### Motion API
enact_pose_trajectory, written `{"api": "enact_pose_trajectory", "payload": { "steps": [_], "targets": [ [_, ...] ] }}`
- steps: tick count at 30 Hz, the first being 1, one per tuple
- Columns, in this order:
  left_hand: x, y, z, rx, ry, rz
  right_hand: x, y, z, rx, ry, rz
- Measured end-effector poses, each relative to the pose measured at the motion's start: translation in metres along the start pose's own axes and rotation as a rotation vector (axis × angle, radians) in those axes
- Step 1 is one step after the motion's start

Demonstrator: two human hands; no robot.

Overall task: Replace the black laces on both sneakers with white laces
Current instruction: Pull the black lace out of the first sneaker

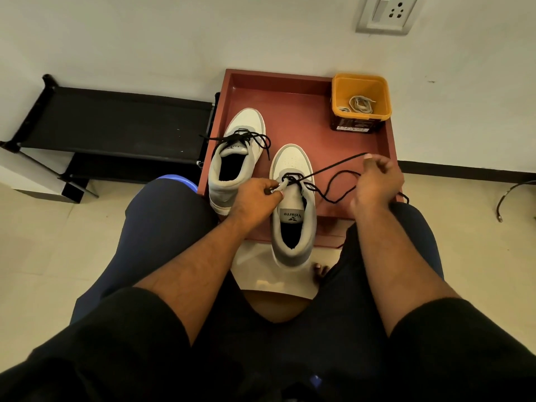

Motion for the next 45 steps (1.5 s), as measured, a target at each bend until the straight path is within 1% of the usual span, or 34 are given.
{"api": "enact_pose_trajectory", "payload": {
  "steps": [1,2,3,4,5,7,8,9,10,11,13,14,15,16,17,20,21,22,23,25,27,29,31,33,35,38,40,41,43,45],
  "targets": [
    [0.000,0.000,0.000,-0.005,0.004,-0.001,0.004,0.004,-0.001,-0.016,0.034,-0.016],
    [0.001,-0.001,-0.001,-0.008,0.002,-0.003,0.004,0.006,0.002,0.003,-0.015,-0.006],
    [0.001,-0.001,-0.002,-0.009,-0.002,-0.007,0.001,0.007,0.005,0.057,-0.141,0.021],
    [0.001,-0.001,-0.002,-0.007,-0.002,-0.008,-0.007,0.003,0.009,0.149,-0.311,0.085],
    [0.002,-0.001,-0.003,-0.005,0.003,-0.008,-0.020,-0.006,0.014,0.291,-0.465,0.185],
    [0.001,0.000,-0.005,-0.009,0.017,-0.008,-0.055,-0.032,0.010,0.543,-0.710,0.470],
    [0.001,0.000,-0.006,-0.018,0.019,-0.009,-0.069,-0.047,0.004,0.613,-0.860,0.579],
    [0.001,-0.001,-0.008,-0.031,0.017,-0.008,-0.079,-0.059,-0.004,0.665,-0.998,0.639],
    [0.001,-0.002,-0.009,-0.044,0.012,-0.008,-0.084,-0.070,-0.009,0.728,-1.097,0.653],
    [0.002,-0.002,-0.010,-0.053,0.011,-0.007,-0.088,-0.078,-0.011,0.811,-1.162,0.631],
    [0.002,-0.003,-0.010,-0.057,0.010,-0.005,-0.094,-0.084,-0.010,0.968,-1.204,0.580],
    [0.001,-0.003,-0.009,-0.046,0.001,-0.003,-0.094,-0.084,-0.006,1.006,-1.181,0.555],
    [0.002,-0.002,-0.008,-0.029,-0.015,-0.001,-0.092,-0.076,-0.005,0.958,-1.128,0.558],
    [0.002,-0.001,-0.005,-0.009,-0.029,-0.002,-0.087,-0.067,-0.003,0.853,-1.054,0.549],
    [0.002,0.000,-0.003,0.009,-0.038,-0.003,-0.079,-0.056,0.001,0.728,-0.959,0.504],
    [0.005,0.000,-0.001,0.029,-0.044,-0.013,-0.034,-0.023,0.017,0.387,-0.535,0.206],
    [0.005,-0.001,-0.002,0.029,-0.056,-0.021,-0.024,-0.018,0.021,0.325,-0.437,0.157],
    [0.006,-0.003,-0.004,0.026,-0.068,-0.030,-0.019,-0.015,0.023,0.293,-0.395,0.162],
    [0.007,-0.004,-0.006,0.020,-0.070,-0.038,-0.019,-0.016,0.023,0.263,-0.388,0.215],
    [0.007,-0.007,-0.010,-0.007,-0.040,-0.037,-0.030,-0.026,0.014,0.196,-0.430,0.404],
    [0.005,-0.009,-0.015,-0.036,0.037,-0.011,-0.045,-0.043,0.002,0.171,-0.563,0.600],
    [0.001,-0.010,-0.021,-0.055,0.199,0.019,-0.058,-0.058,-0.007,0.219,-0.695,0.763],
    [-0.005,-0.010,-0.028,-0.055,0.408,0.070,-0.069,-0.069,-0.013,0.320,-0.801,0.892],
    [-0.011,-0.009,-0.028,-0.046,0.589,0.124,-0.073,-0.069,-0.016,0.408,-0.881,0.911],
    [-0.015,-0.007,-0.026,-0.024,0.720,0.155,-0.073,-0.065,-0.018,0.413,-0.887,0.895],
    [-0.013,-0.004,-0.033,-0.038,0.814,0.086,-0.071,-0.061,-0.017,0.382,-0.810,0.865],
    [-0.009,-0.006,-0.040,-0.070,0.754,0.004,-0.069,-0.060,-0.018,0.361,-0.777,0.850],
    [-0.005,-0.007,-0.041,-0.075,0.659,-0.049,-0.069,-0.060,-0.018,0.360,-0.767,0.850],
    [0.010,-0.011,-0.036,-0.040,0.368,-0.180,-0.068,-0.059,-0.019,0.351,-0.741,0.840],
    [0.028,-0.013,-0.019,0.056,0.044,-0.330,-0.067,-0.056,-0.019,0.325,-0.721,0.822]
  ]
}}
Point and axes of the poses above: each hand's wrist, its own y-axis towards the middle knuckle, its own x-axis out of the back of the hand, z = x × y, the point moved 7 cm from there along y, towards the middle knuckle, and after that the axes turned 10 degrees about z, right-handed, at the moved point
